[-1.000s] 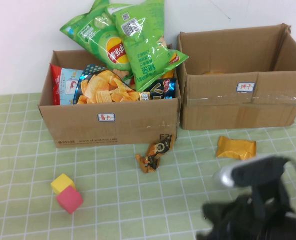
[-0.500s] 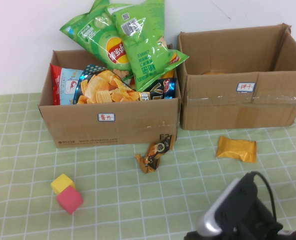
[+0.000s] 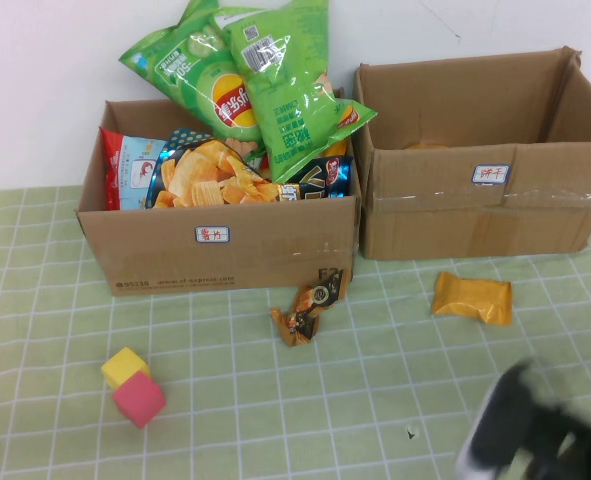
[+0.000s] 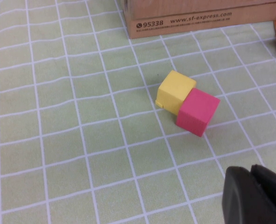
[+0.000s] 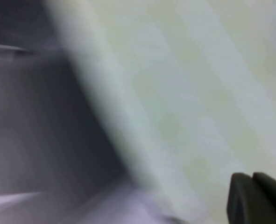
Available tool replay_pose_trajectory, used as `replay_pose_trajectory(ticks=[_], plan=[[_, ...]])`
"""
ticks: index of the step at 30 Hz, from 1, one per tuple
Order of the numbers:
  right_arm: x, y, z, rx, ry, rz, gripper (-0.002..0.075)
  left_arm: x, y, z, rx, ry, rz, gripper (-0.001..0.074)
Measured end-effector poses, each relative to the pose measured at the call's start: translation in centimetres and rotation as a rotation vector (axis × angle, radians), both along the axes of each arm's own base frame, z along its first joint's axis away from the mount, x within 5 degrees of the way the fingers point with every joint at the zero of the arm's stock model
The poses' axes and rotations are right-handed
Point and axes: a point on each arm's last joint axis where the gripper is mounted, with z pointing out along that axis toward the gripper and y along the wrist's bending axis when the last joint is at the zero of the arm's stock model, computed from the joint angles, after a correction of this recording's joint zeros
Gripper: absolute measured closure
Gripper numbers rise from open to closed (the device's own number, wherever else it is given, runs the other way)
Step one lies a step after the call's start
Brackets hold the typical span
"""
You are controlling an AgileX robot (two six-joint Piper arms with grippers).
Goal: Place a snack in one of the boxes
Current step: Pick up the biscuit
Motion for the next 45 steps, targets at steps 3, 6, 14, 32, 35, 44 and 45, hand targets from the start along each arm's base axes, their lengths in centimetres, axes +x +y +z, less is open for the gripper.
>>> replay_pose_trajectory(ticks=[3,6,14,32,35,44,45], plan=[[3.9,-3.2,0.6,-0.194,-0.222,-0.309,0.0728,0.0,0.0,0.0,0.000,0.000,0.000,0.0737],[6.7,-4.7,1.2,-0.118,-0.346,-0.594,0.0728,0.0,0.0,0.0,0.000,0.000,0.000,0.0737],[11.9,-5.9,0.3,0.024,-0.380,-0.854,0.0634,0.0,0.0,0.0,0.000,0.000,0.000,0.0737],[24.2,-1.4,-4.8,-0.115,-0.385,-0.819,0.0299,0.0,0.0,0.0,0.000,0.000,0.000,0.0737],[25.4,-1.1,-5.5,-0.136,-0.429,-0.769,0.0304,0.0,0.0,0.0,0.002,0.000,0.000,0.0737],[26.3,-1.0,-8.1,-0.199,-0.466,-0.671,0.0315,0.0,0.0,0.0,0.003,0.000,0.000,0.0737],[26.3,-0.9,-8.2,-0.198,-0.463,-0.679,0.0317,0.0,0.0,0.0,0.003,0.000,0.000,0.0737]])
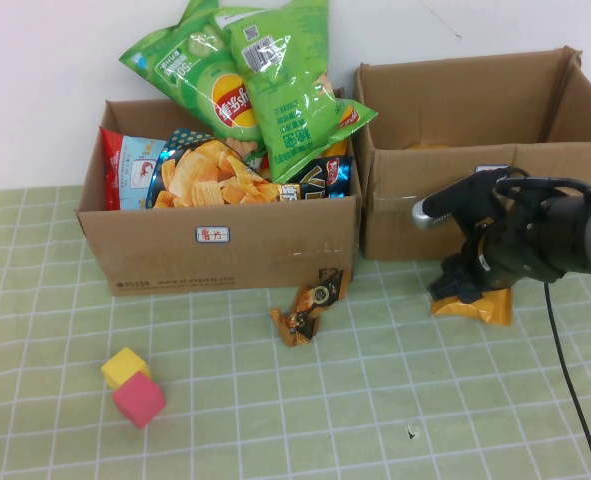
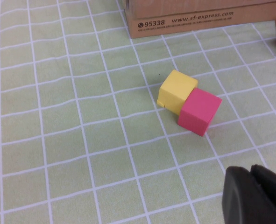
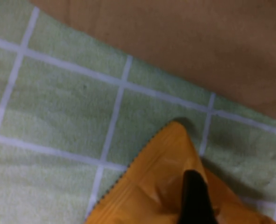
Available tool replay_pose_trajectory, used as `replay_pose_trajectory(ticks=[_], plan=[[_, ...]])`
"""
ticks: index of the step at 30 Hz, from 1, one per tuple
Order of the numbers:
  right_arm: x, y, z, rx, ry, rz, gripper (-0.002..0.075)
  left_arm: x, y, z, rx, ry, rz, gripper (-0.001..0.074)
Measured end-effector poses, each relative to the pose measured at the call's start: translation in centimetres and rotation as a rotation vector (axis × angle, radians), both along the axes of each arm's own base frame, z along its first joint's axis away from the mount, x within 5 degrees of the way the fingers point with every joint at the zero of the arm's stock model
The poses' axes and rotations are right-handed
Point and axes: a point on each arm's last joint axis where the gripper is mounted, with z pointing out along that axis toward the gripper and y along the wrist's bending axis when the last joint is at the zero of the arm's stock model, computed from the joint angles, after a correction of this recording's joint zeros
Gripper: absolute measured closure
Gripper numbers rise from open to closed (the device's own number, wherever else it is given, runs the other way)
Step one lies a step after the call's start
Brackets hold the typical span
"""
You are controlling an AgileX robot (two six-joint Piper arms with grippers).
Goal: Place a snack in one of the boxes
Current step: Pick up the biscuit
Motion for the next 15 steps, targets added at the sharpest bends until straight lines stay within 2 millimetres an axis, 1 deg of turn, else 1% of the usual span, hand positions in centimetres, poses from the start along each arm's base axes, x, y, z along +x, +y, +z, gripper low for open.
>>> replay_pose_trajectory(ticks=[4,6,10,12,13,15], plan=[[0.0,-0.1,-0.2,0.020,0.019,-0.061,0.0323,0.0,0.0,0.0,0.000,0.000,0.000,0.0737],[-0.3,-0.1,-0.2,0.060,0.044,-0.117,0.0342,0.0,0.0,0.0,0.000,0.000,0.000,0.0737],[-1.1,0.3,0.2,0.157,0.114,-0.222,0.0426,0.0,0.0,0.0,0.000,0.000,0.000,0.0737],[-1.7,1.1,0.6,0.175,0.151,-0.228,0.0468,0.0,0.0,0.0,0.000,0.000,0.000,0.0737],[-2.4,1.9,0.9,0.181,0.173,-0.215,0.0489,0.0,0.0,0.0,0.000,0.000,0.000,0.0738],[-2.9,2.8,1.7,0.186,0.170,-0.184,0.0504,0.0,0.0,0.0,0.000,0.000,0.000,0.0738]])
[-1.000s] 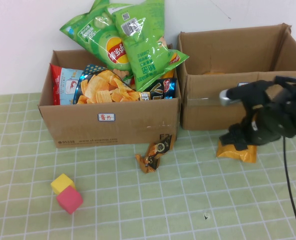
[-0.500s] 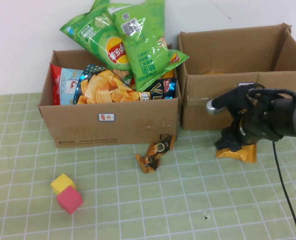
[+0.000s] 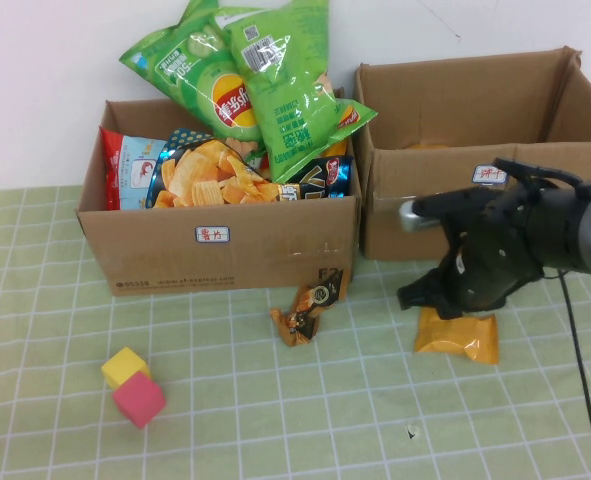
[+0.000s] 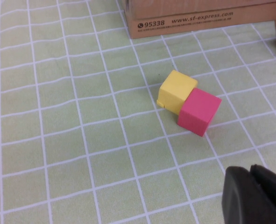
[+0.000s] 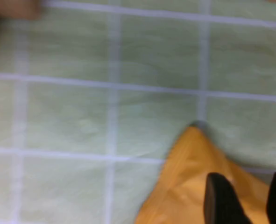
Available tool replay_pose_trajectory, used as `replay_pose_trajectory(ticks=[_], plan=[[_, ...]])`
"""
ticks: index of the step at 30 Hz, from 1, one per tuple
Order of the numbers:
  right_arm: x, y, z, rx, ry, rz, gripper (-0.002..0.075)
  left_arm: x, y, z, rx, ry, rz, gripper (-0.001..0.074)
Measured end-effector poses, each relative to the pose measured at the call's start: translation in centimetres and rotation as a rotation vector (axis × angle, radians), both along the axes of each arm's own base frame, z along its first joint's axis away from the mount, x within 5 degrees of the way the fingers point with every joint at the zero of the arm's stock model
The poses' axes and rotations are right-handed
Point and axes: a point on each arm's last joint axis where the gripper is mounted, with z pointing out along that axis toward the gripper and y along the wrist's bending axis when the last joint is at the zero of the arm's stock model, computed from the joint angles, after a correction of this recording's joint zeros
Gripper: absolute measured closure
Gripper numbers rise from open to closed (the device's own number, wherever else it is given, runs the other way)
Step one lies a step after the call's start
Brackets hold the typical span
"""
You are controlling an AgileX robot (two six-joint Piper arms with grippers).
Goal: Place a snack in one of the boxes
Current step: Pick up the biscuit
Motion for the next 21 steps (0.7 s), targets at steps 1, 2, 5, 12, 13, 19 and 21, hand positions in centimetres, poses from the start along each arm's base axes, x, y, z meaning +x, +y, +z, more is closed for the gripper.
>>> replay_pose_trajectory(ticks=[1,2,5,12,13,19,21], plan=[[-0.2,0.3,0.3,0.002,-0.004,0.015,0.0508,0.0,0.0,0.0,0.000,0.000,0.000,0.0737],[-0.4,0.6,0.8,-0.005,-0.011,0.040,0.0511,0.0,0.0,0.0,0.000,0.000,0.000,0.0737],[-0.8,0.7,1.8,-0.050,-0.022,0.109,0.0515,0.0,0.0,0.0,0.000,0.000,0.000,0.0737],[-0.7,0.1,1.9,-0.159,-0.032,0.181,0.0487,0.0,0.0,0.0,0.000,0.000,0.000,0.0737],[-0.6,0.1,1.8,-0.179,-0.039,0.197,0.0484,0.0,0.0,0.0,0.000,0.000,0.000,0.0737],[-0.1,-0.3,1.8,-0.268,-0.094,0.252,0.0479,0.0,0.0,0.0,0.000,0.000,0.000,0.0737],[-0.1,-0.4,1.7,-0.271,-0.082,0.229,0.0478,0.0,0.0,0.0,0.000,0.000,0.000,0.0737]])
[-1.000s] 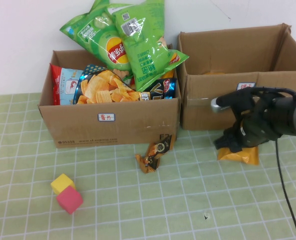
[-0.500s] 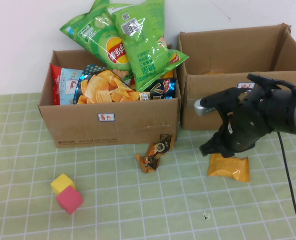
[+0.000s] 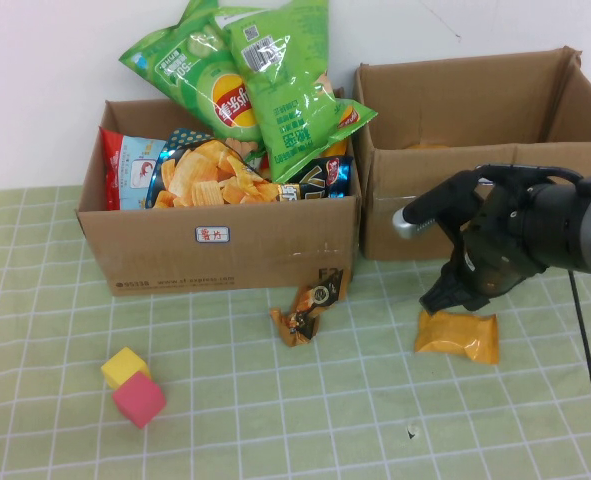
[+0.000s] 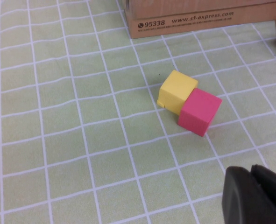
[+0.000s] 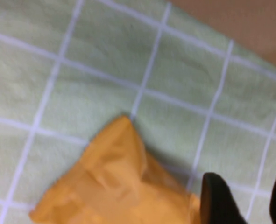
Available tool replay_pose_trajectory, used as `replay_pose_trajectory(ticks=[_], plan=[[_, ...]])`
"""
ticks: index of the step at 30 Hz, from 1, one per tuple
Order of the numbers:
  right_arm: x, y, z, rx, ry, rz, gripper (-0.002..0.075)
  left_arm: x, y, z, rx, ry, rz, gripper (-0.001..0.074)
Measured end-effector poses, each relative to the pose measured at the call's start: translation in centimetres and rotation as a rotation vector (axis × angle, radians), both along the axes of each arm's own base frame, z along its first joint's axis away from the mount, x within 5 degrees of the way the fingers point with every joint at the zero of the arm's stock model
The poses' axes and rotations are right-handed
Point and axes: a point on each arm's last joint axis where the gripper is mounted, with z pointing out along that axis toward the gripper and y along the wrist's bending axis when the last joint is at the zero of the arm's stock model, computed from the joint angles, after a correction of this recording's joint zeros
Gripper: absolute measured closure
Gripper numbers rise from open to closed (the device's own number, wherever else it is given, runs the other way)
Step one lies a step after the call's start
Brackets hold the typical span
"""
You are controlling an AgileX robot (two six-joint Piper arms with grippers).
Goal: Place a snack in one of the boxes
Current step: Pick up the biscuit
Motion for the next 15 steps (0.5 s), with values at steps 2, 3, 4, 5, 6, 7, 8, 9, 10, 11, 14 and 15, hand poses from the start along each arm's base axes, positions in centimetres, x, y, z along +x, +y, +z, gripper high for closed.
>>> replay_pose_trajectory(ticks=[2,3,4,5,6,7,8,9,10,11,14,15], plan=[[-0.2,-0.2,-0.1,-0.012,0.024,-0.020,0.0477,0.0,0.0,0.0,0.001,0.000,0.000,0.0737],[-0.4,-0.2,-0.2,-0.016,0.043,-0.028,0.0475,0.0,0.0,0.0,0.001,0.000,0.000,0.0737],[-0.5,-0.3,-0.2,-0.016,0.062,-0.030,0.0474,0.0,0.0,0.0,0.001,0.000,0.000,0.0737],[-0.7,-0.2,-0.3,-0.014,0.084,-0.025,0.0473,0.0,0.0,0.0,0.001,0.000,0.000,0.0737],[-0.9,-0.1,-0.4,-0.008,0.110,-0.012,0.0472,0.0,0.0,0.0,0.001,0.000,0.000,0.0737],[-1.1,0.0,-0.5,0.000,0.138,0.007,0.0471,0.0,0.0,0.0,0.001,0.000,0.000,0.0737],[-1.3,0.2,-0.6,0.005,0.163,0.034,0.0471,0.0,0.0,0.0,0.001,0.000,0.000,0.0737],[-1.5,0.4,-0.7,0.018,0.185,0.055,0.0470,0.0,0.0,0.0,0.001,0.000,0.000,0.0737],[-1.7,0.6,-0.8,0.038,0.216,0.088,0.0470,0.0,0.0,0.0,0.001,0.000,0.000,0.0737],[-1.9,0.8,-0.9,0.050,0.232,0.111,0.0468,0.0,0.0,0.0,0.001,0.000,0.000,0.0737],[-2.2,1.3,-0.9,0.058,0.266,0.200,0.0461,0.0,0.0,0.0,-0.001,0.000,0.000,0.0737],[-2.2,1.3,-0.9,0.053,0.267,0.210,0.0452,0.0,0.0,0.0,-0.003,0.000,0.000,0.0737]])
